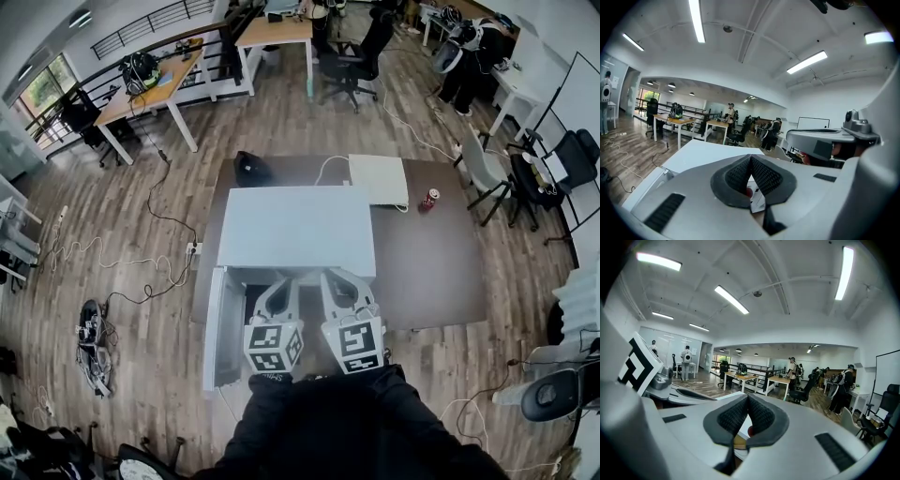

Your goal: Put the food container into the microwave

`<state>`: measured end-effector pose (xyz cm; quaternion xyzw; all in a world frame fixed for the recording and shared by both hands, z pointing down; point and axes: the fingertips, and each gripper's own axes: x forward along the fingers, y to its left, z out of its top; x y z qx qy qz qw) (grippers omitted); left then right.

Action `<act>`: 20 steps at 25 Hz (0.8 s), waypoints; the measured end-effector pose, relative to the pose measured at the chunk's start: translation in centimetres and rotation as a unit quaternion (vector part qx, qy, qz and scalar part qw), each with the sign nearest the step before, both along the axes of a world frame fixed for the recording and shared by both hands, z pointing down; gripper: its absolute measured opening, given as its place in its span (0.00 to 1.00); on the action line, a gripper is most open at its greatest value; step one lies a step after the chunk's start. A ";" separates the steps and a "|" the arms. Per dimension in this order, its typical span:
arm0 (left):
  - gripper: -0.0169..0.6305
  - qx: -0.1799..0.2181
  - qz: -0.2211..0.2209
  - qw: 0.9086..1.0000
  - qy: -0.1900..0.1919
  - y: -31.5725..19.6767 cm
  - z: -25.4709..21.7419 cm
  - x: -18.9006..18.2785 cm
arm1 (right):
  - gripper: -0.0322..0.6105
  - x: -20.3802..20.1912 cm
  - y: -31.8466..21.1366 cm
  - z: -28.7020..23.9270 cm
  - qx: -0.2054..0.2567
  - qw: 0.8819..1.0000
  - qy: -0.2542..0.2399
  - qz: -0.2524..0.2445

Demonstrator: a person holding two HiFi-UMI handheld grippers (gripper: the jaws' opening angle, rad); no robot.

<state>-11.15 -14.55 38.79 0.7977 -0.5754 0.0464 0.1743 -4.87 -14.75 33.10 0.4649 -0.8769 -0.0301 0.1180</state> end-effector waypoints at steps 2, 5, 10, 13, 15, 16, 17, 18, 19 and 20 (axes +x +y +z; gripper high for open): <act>0.08 0.000 0.000 1.000 -0.001 0.1 -0.1 0.1 | 0.09 0.1 0.1 -0.1 0.001 1.000 -0.002 -0.001; 0.08 0.002 -0.002 1.000 -0.002 0.3 0.0 0.0 | 0.09 0.0 0.2 0.1 0.002 1.000 -0.004 -0.001; 0.08 0.001 -0.005 1.000 -0.006 0.1 0.2 0.3 | 0.09 0.4 0.1 0.6 -0.003 1.000 -0.004 -0.003; 0.08 -0.002 -0.006 1.000 -0.006 0.1 0.4 0.6 | 0.09 0.9 0.0 0.9 -0.004 1.000 -0.004 -0.001; 0.08 -0.003 -0.006 1.000 -0.007 0.1 0.5 0.7 | 0.09 1.0 0.0 0.9 -0.003 1.000 -0.005 0.000; 0.08 -0.003 -0.006 1.000 -0.007 0.0 0.4 0.8 | 0.09 1.1 -0.1 0.8 -0.003 1.000 -0.005 0.001; 0.08 -0.004 -0.006 1.000 -0.007 0.0 0.4 0.8 | 0.09 1.1 -0.1 0.8 -0.003 1.000 -0.005 0.001; 0.08 -0.004 -0.006 1.000 -0.007 -0.1 0.4 0.7 | 0.09 1.0 -0.2 0.8 -0.003 1.000 -0.004 0.001; 0.08 -0.004 -0.006 1.000 -0.007 -0.2 0.3 0.7 | 0.09 1.0 -0.2 0.7 -0.003 1.000 -0.004 0.001; 0.08 -0.004 -0.006 1.000 -0.007 -0.2 0.3 0.8 | 0.09 1.0 -0.3 0.7 -0.003 1.000 -0.004 0.001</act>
